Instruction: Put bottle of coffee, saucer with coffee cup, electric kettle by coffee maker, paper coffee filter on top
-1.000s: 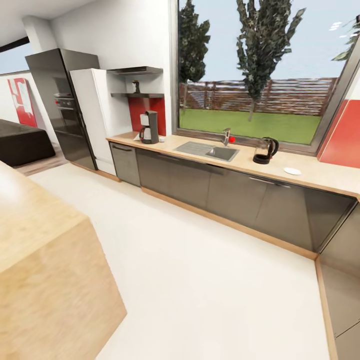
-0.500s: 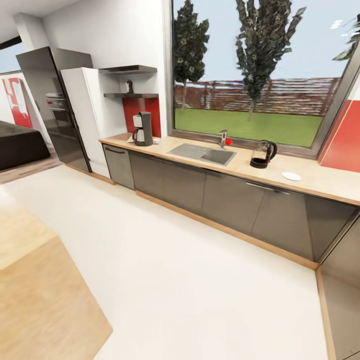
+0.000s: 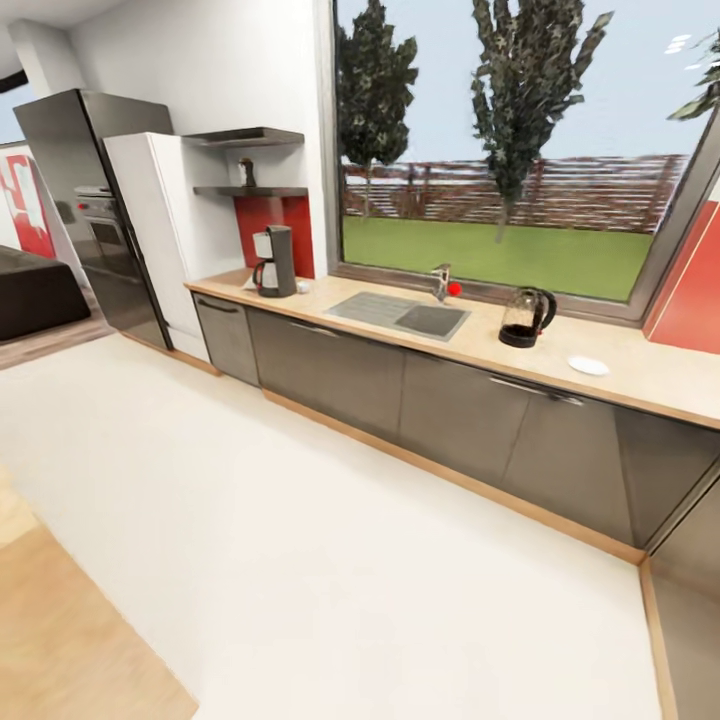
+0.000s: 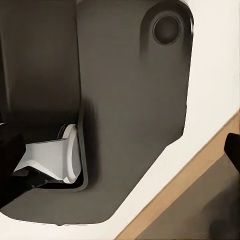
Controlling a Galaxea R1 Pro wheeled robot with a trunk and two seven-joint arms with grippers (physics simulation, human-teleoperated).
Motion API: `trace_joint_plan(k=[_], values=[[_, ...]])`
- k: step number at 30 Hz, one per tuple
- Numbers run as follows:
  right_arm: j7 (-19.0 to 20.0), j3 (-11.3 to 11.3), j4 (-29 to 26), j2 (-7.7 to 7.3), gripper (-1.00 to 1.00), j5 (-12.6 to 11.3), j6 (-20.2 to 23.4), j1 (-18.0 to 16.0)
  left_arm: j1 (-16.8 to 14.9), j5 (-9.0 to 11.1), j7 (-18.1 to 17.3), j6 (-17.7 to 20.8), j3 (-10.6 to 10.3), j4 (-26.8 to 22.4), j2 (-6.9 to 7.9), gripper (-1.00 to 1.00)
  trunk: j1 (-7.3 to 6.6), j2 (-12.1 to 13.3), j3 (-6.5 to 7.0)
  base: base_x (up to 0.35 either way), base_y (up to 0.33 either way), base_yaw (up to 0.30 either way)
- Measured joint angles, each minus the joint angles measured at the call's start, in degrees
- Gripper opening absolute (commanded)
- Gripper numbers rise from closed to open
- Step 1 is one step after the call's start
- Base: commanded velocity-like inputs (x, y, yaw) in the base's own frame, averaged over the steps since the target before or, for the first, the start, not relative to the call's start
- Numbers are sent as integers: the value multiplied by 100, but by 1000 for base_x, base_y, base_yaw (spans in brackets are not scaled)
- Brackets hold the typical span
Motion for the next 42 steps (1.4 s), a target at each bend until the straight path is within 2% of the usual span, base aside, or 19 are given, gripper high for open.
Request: trace_joint_plan(k=[10, 42], values=[[0, 0, 0, 0, 100, 0, 0, 0, -1, 2, 0, 0, 6, 0, 0, 100, 0, 0, 0, 326, -75, 0], [-8, 27, 0, 0, 100, 8, 1, 0, -1, 2, 0, -10, 16, 0, 0, 100, 0, 0, 0, 333, -1, 9]])
